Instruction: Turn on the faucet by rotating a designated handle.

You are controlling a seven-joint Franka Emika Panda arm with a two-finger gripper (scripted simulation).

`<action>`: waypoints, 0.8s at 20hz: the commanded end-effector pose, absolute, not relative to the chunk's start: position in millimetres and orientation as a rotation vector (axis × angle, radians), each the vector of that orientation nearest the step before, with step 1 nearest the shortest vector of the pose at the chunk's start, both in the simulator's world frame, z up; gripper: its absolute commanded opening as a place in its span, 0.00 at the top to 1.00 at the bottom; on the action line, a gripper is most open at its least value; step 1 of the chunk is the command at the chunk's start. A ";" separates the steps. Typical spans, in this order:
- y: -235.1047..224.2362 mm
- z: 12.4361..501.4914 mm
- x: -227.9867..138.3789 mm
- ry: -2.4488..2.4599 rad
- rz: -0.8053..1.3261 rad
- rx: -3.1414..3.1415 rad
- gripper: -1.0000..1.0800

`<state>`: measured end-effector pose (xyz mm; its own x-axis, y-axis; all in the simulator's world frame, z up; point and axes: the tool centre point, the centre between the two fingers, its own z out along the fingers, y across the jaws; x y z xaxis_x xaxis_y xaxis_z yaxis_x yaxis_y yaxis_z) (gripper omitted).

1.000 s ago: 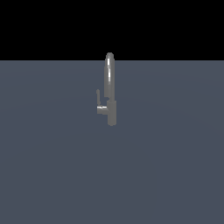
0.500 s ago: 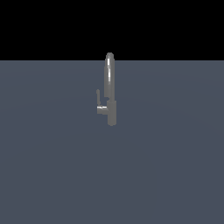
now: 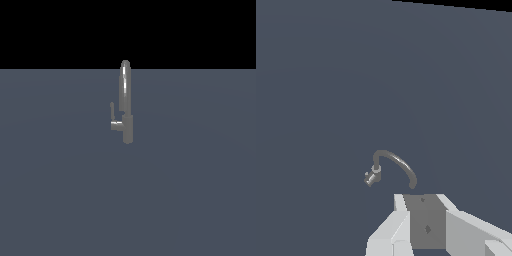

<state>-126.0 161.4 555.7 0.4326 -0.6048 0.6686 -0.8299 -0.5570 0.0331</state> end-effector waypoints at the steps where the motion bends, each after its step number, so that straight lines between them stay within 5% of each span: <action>1: 167.9 539.4 -106.9 -1.267 0.888 2.280 1.00; 16: 153.1 384.1 10.4 -1.493 0.866 1.996 1.00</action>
<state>-0.8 158.2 405.2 0.2133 -0.6399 0.7382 -0.9533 -0.3016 0.0140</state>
